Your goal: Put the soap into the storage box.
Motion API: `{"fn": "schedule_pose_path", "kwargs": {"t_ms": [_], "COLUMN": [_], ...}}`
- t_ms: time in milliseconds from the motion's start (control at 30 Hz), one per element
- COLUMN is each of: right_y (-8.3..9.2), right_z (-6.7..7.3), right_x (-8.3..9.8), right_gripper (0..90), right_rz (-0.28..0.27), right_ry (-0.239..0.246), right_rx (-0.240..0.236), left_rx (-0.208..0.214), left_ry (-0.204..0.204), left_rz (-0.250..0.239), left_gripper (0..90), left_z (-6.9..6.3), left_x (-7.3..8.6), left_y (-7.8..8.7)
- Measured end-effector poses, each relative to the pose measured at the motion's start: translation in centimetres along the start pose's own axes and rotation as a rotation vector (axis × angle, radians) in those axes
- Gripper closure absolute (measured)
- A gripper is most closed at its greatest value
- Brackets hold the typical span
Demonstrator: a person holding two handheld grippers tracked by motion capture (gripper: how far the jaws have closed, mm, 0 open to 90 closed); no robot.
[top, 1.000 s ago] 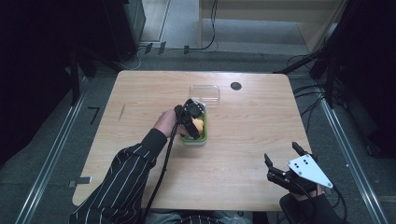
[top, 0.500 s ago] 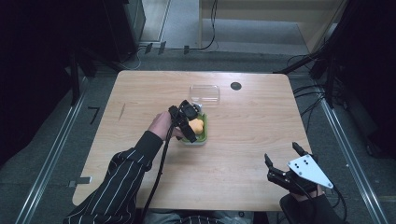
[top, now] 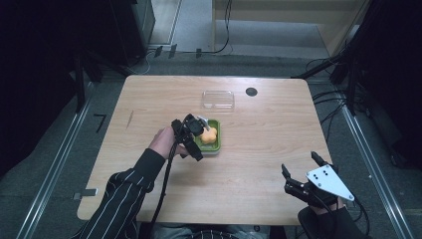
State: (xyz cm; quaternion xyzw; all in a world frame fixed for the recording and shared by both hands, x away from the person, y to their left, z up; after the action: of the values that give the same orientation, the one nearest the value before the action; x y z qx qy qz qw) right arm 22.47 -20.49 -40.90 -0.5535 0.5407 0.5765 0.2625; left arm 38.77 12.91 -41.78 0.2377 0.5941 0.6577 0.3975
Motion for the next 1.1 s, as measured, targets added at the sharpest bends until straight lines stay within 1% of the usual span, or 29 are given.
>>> {"fn": "schedule_pose_path", "kwargs": {"t_ms": [100, 133, 200, 267, 367, 433, 567, 667, 733, 833, 900, 1033, 1067, 1100], "right_y": [0.0, 0.0, 0.0, 0.0, 0.0, 0.0, 0.0, 0.0, 0.0, 0.0, 0.0, 0.0, 0.0, 0.0], "right_z": [0.0, 0.0, 0.1, 0.1, 0.1, 0.1, 0.1, 0.1, 0.1, 0.1, 0.1, 0.1, 0.1, 0.1], "right_x": [0.0, 0.0, 0.0, 0.0, 0.0, 0.0, 0.0, 0.0, -0.1, -0.1, -0.1, -0.1, -0.1, -0.1], "right_gripper": [13.4, 13.3, 13.3, 13.3, 13.3, 13.4, 13.3, 13.3, 13.3, 13.3, 13.4, 13.3, 13.3, 13.3], "right_rz": [0.0, 0.0, 0.0, 0.0, 0.0, -0.001, -0.001, -0.001, 0.0, -0.001, 0.0, 0.0, -0.001, 0.0], "right_ry": [-0.002, -0.002, 0.0, 0.0, -0.002, -0.001, 0.0, -0.002, -0.002, -0.001, -0.003, -0.003, -0.002, -0.006], "right_rx": [0.0, 0.0, -0.001, -0.001, -0.001, -0.002, -0.002, -0.001, -0.001, -0.002, -0.002, -0.004, -0.003, -0.002], "left_rx": [0.001, -0.001, 0.0, -0.002, -0.003, -0.004, 0.004, 0.005, 0.004, 0.005, 0.004, 0.014, 0.012, 0.012], "left_ry": [0.005, 0.009, 0.013, 0.021, 0.027, 0.025, 0.034, 0.034, 0.026, 0.024, 0.022, 0.037, 0.031, 0.034], "left_rz": [0.011, 0.004, 0.01, 0.004, 0.007, 0.018, 0.027, 0.023, 0.033, 0.034, 0.04, 0.046, 0.054, 0.059], "left_gripper": [0.0, 0.0, 0.0, 0.0, 0.0, 0.0, 0.0, 0.0, 0.0, 0.0, 0.0, 0.0, 0.0, 0.0], "left_z": [-0.3, -0.3, -0.4, -0.5, -0.7, -0.9, -1.3, -1.8, -2.3, -2.8, -3.0, -3.2, -3.3, -3.3], "left_x": [0.9, 1.1, 1.5, 2.0, 2.7, 3.2, 4.2, 4.9, 5.4, 6.1, 6.6, 7.6, 7.8, 8.0], "left_y": [0.0, 0.1, 0.2, 0.3, 0.3, 0.3, 0.2, 0.1, 0.0, -0.2, -0.2, -0.4, -0.5, -0.5]}}
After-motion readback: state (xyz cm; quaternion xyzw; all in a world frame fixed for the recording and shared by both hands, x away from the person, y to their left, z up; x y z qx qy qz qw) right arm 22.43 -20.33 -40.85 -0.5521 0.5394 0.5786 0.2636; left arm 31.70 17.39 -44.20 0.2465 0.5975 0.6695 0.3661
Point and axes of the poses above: each handheld gripper's, and its own axes: y roughly backward along the jaws, x roughly out of its underside, z roughly to its left, the point moved 1 cm from there along -y, roughly forward along the jaws, and after that the axes turned 3 degrees about -x, right-handed, at the moved point
